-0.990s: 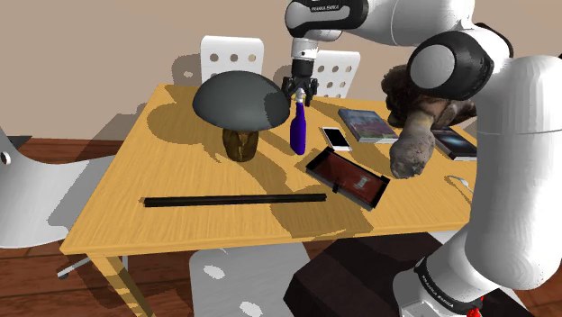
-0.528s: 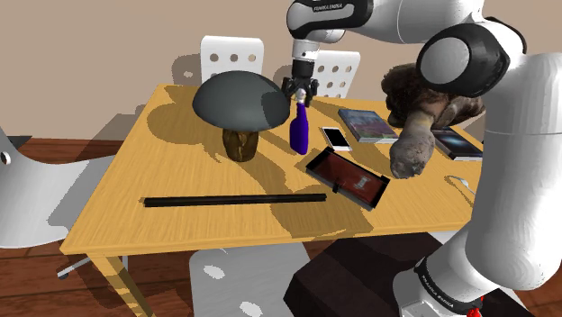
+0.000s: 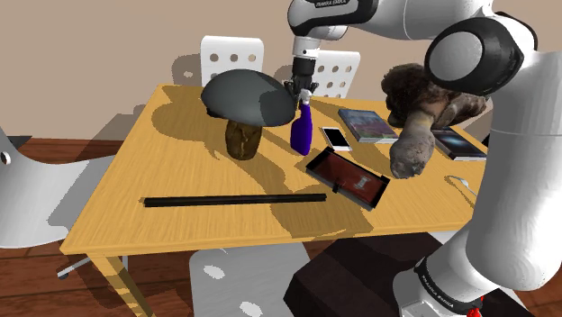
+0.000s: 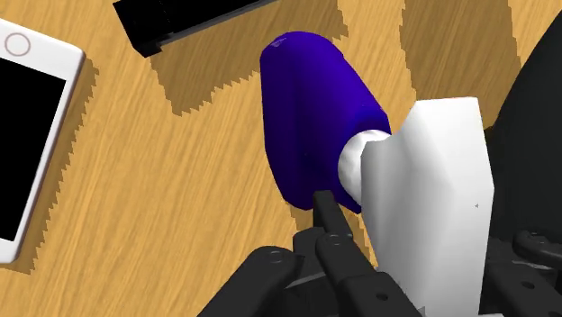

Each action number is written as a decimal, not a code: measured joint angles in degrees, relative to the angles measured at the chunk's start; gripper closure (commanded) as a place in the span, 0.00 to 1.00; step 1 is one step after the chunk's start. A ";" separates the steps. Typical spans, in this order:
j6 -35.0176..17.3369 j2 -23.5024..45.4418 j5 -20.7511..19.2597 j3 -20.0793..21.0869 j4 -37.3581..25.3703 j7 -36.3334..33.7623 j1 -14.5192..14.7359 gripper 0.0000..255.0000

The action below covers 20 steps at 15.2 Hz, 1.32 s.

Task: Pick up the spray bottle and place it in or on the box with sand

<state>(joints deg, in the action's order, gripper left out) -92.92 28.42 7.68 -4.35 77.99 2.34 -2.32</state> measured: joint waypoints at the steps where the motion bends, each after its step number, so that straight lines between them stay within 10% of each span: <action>1: 0.06 0.21 0.02 0.03 0.03 0.10 -0.03 1.00; 20: 7.50 4.31 -0.34 -0.16 -6.24 0.89 -1.19 1.00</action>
<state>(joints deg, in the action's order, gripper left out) -85.41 32.72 7.34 -4.51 71.75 3.23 -3.51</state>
